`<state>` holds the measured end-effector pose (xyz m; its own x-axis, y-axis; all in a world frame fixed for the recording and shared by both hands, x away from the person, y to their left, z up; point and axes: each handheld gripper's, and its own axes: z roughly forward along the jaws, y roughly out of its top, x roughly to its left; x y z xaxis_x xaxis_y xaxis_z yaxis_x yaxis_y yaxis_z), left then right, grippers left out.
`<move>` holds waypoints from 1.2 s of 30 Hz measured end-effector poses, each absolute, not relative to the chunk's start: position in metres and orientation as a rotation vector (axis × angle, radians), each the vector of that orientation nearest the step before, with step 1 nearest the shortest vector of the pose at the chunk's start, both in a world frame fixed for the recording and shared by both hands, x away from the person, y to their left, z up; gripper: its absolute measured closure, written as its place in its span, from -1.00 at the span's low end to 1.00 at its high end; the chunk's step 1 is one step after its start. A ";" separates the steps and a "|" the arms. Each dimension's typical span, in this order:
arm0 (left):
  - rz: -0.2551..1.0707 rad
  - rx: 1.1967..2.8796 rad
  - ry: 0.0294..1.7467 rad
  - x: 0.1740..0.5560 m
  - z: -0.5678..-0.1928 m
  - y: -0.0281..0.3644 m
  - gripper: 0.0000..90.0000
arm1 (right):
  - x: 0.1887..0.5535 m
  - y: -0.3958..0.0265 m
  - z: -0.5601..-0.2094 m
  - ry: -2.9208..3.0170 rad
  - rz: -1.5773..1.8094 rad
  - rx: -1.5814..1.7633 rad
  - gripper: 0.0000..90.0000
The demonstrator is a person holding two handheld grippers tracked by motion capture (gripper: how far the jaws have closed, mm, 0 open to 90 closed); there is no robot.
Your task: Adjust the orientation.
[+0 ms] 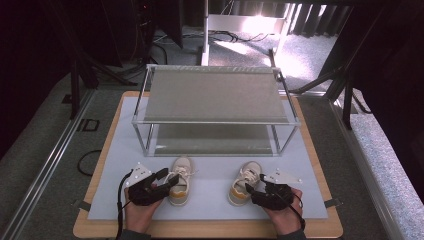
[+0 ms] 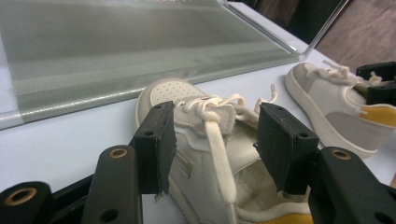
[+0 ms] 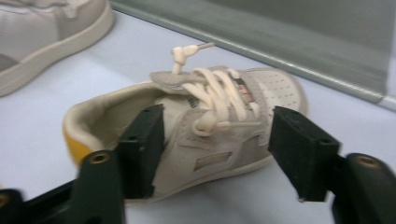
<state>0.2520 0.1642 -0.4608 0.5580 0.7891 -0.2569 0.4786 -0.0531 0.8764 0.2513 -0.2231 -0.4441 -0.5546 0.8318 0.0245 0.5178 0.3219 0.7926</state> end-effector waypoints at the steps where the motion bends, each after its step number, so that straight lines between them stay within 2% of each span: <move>1: 0.355 1.700 1.068 0.252 -0.461 0.164 0.04 | 0.251 -0.223 -0.444 2.217 1.119 1.193 -0.02; 6: 0.347 1.704 1.083 0.253 -0.462 0.166 0.04 | 0.249 -0.222 -0.441 2.249 1.100 1.148 0.28; 9: 0.343 1.714 1.085 0.254 -0.462 0.166 0.04 | 0.248 -0.226 -0.439 2.244 1.099 1.152 0.38; 11: 0.333 1.722 1.084 0.255 -0.463 0.164 0.03 | 0.248 -0.227 -0.440 2.238 1.090 1.160 0.31; 12: 0.329 1.732 1.083 0.255 -0.463 0.162 0.03 | 0.248 -0.227 -0.440 2.228 1.080 1.163 0.19; 17: 0.332 1.763 1.072 0.257 -0.465 0.156 0.01 | 0.254 -0.222 -0.446 2.240 1.055 1.215 0.06; 26: 0.369 1.827 1.134 0.259 -0.467 0.154 0.11 | 0.255 -0.226 -0.448 2.239 1.106 1.276 0.18; 29: 0.368 1.825 1.162 0.260 -0.467 0.155 0.35 | 0.256 -0.227 -0.449 2.239 1.154 1.288 0.27; 36: 0.337 1.835 1.130 0.259 -0.467 0.144 0.36 | 0.257 -0.227 -0.452 2.218 1.210 1.288 0.28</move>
